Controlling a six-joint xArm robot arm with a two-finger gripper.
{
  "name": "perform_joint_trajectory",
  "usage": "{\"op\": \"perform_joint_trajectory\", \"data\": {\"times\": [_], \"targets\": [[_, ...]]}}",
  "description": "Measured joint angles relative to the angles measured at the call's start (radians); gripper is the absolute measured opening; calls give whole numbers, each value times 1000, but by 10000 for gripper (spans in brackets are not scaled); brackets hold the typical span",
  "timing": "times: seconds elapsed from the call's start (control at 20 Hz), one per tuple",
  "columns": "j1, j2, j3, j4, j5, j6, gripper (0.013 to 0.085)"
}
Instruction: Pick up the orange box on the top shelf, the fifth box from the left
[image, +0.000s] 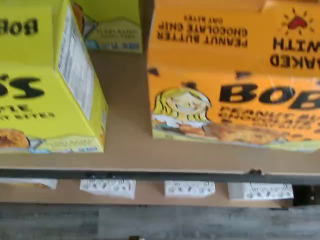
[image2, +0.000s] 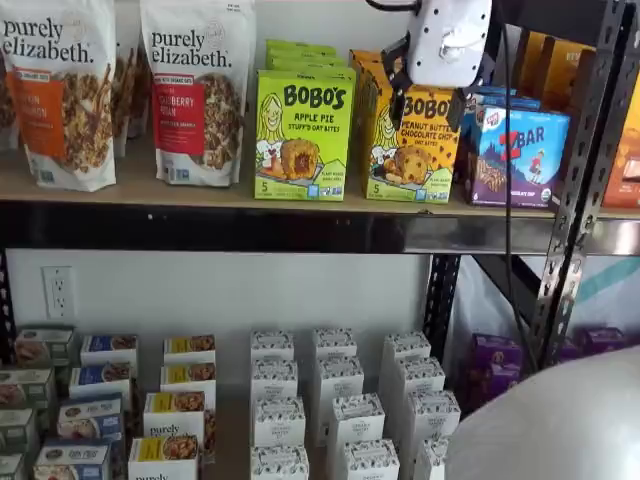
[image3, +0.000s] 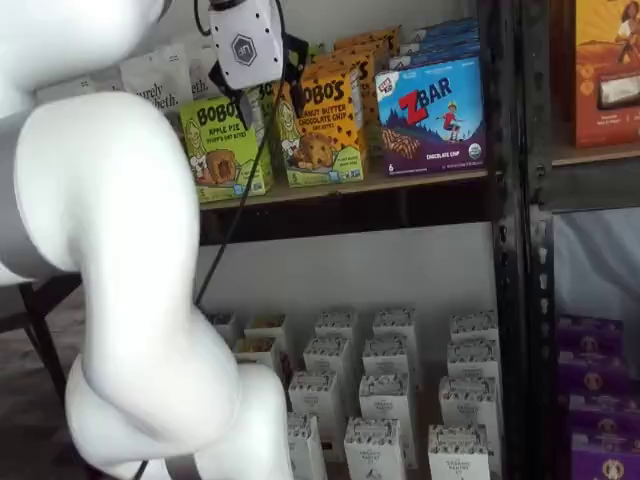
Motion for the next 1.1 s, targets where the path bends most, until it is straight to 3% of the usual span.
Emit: {"op": "perform_joint_trajectory", "data": {"times": [0.2,0.55,0.7,1.1], "targets": [[-36,-2,0,45,-64,-38,850],[-95,48,-44,10,-73,-87,850],[-119,66,-49,26,-84,-112,850],[-125,86,-42,29,-115,-118,850]]}}
